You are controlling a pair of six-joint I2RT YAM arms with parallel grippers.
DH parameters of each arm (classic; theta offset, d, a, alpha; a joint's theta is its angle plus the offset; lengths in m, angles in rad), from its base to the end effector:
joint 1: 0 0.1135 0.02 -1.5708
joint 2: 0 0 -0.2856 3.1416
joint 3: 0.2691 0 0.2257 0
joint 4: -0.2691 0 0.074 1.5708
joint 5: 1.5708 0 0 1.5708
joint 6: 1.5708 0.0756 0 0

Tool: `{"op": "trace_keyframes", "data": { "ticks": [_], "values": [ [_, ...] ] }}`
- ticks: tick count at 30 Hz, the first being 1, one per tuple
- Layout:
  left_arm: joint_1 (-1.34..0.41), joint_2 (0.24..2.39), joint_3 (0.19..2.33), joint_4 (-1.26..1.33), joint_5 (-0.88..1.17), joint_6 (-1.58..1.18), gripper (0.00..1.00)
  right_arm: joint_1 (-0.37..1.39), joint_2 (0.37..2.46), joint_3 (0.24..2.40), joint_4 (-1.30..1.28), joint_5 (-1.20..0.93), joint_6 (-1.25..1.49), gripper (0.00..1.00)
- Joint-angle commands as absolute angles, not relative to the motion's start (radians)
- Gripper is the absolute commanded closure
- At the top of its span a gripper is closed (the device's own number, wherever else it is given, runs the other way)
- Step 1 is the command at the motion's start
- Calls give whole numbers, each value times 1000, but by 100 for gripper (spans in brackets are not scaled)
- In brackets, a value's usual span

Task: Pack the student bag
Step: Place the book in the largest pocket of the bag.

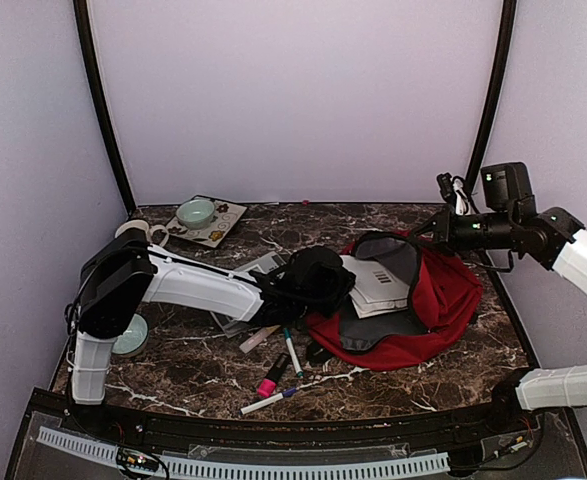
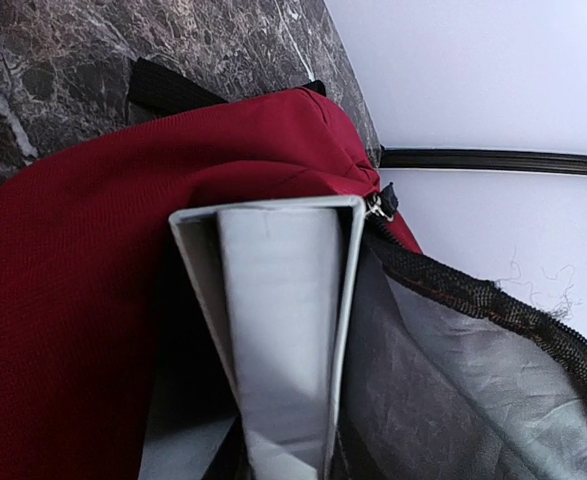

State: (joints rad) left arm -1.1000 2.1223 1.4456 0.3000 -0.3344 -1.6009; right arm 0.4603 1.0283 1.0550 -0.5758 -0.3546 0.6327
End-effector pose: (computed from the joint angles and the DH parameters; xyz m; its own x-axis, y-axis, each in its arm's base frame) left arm 0.2544 -0.4451 0.2138 -0.6981 -0.7100 -0.0927 -0.1879 0.3066 -0.9331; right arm 0.1783 0.1177 0.3483 -0.7803 0.2321 -0.5807 -0.2734 0.7085 0.6505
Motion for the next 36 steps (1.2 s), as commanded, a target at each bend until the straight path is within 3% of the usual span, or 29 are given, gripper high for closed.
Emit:
{"op": "trace_keyframes", "data": {
  "ticks": [1,13,15,18,21,23,24,25,36],
  "values": [
    [-1117,2145,1439,408,-307,-1602,100,463,1026,1055,-533,-396,627,100],
    [-1148,2195,1600,257,-341,-1563,100,463,1019,1056,-517,-426,647,100],
    [-1155,2196,1600,250,-341,-1565,95,463,1017,1054,-517,-423,649,100],
    [-1164,2199,1582,256,-329,-1586,83,462,1017,1051,-521,-423,649,100],
    [-1164,2195,1578,241,-298,-1589,59,461,1013,1054,-528,-418,636,100],
    [-1170,2185,1631,112,-306,-1592,36,456,1009,1062,-538,-399,614,100],
    [-1175,2178,1658,47,-328,-1579,16,453,1006,1066,-546,-379,596,100],
    [-1180,2170,1676,2,-344,-1555,5,450,1004,1069,-549,-359,584,100],
    [-1192,2070,1619,-133,-286,-1499,1,372,1076,972,-530,-349,508,100]
  ]
}}
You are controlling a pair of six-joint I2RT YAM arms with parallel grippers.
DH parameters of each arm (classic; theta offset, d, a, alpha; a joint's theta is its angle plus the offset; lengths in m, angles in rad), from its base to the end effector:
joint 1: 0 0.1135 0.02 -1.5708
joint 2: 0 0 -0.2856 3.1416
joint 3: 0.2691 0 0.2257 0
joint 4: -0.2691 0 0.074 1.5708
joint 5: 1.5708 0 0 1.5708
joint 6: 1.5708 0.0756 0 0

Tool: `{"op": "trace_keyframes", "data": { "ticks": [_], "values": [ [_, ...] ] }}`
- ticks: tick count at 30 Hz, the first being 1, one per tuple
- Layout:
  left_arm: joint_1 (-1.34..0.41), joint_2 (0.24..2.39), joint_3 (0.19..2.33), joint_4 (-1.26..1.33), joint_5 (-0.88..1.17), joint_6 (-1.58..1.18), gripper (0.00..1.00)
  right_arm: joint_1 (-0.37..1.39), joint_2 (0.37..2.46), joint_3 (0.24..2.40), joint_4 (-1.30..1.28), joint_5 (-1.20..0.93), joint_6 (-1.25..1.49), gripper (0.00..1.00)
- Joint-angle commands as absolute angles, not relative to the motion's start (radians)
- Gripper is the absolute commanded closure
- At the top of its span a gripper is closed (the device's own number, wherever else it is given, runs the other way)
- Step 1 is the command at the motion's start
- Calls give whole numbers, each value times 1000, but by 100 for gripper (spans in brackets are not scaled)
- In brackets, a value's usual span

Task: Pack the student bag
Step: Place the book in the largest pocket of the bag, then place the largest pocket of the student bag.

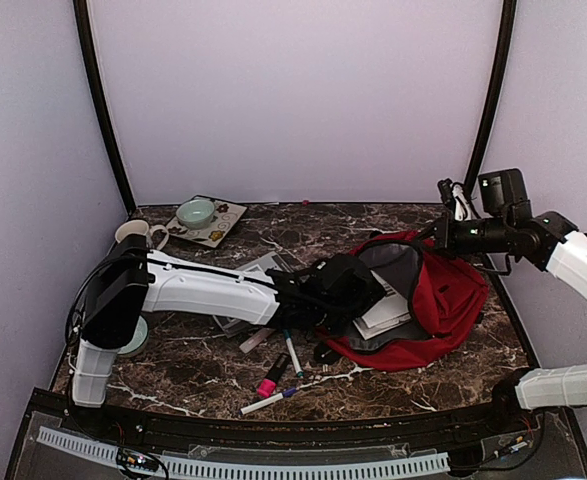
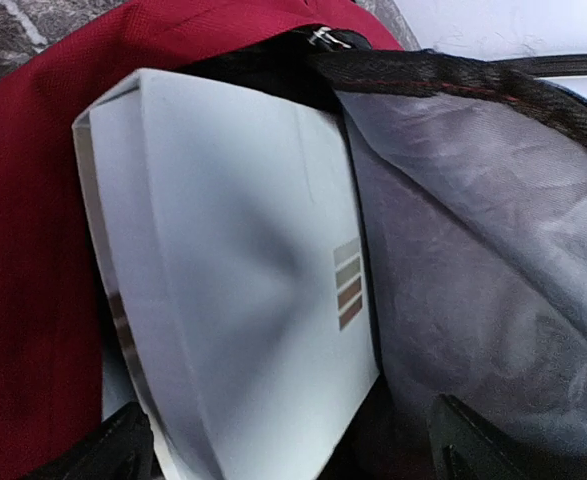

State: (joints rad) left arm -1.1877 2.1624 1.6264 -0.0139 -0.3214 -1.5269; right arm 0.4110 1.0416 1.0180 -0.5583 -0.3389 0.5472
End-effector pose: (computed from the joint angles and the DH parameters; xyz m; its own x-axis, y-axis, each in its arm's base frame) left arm 0.2170 -0.4745 0.2149 -0.7872 -0.5826 -0.2023 -0.1610 0.5108 -0.8445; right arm 0.1881 0.1094 0.3350 -0.7588 0.2046 -0.6184 -0.2771 0.7578 0.5907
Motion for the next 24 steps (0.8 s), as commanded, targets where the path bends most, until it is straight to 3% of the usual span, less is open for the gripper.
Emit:
{"op": "trace_keyframes", "data": {
  "ticks": [1,7,24],
  "values": [
    [-1193,2067,1629,-166,-275,-1495,1,357,1087,961,-526,-359,505,100],
    [-1232,2006,1711,-399,-345,-1441,2,287,1154,908,-490,-459,513,100],
    [-1302,1756,1592,-784,-513,-1300,6,166,1250,889,-468,-383,466,100]
  ]
}}
